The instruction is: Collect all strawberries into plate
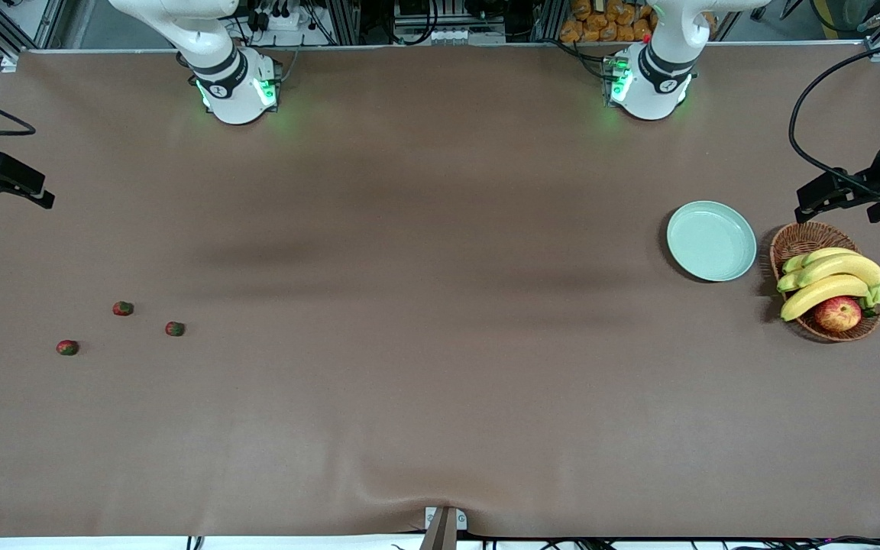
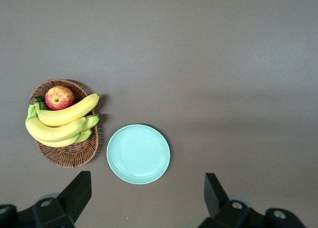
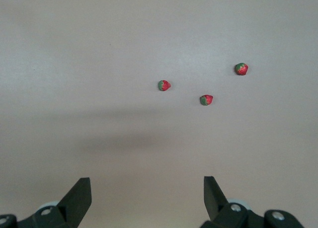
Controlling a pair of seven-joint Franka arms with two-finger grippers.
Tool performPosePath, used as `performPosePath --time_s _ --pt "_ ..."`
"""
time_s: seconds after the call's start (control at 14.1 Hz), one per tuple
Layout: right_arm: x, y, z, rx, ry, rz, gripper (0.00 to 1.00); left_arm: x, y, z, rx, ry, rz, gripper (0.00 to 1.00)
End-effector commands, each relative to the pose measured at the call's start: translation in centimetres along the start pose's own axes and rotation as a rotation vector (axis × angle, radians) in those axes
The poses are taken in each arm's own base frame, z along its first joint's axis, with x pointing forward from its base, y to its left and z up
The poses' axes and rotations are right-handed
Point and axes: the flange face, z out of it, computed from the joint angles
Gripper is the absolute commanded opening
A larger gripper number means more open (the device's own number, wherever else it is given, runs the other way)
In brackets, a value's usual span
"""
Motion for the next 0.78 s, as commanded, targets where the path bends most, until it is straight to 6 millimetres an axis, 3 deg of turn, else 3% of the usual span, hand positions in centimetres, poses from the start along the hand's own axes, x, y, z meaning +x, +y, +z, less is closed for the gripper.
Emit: performPosePath --time_s 0.0,0.36,0.71 --pt "2.4 1.1 2.5 -0.023 -0.017 0.005 1.0 -0.1 0.1 -0.4 -0.023 -0.002 0.008 1.0" --pt "7.6 1.6 12.2 -0.034 -0.084 0.007 1.0 0.1 -0.2 0.1 -0.022 -0.009 0.005 1.0" --pt "9.3 3.2 19.2 -0.025 -0.17 0.034 1.0 0.1 -0.1 0.2 -0.022 -0.011 0.006 1.0"
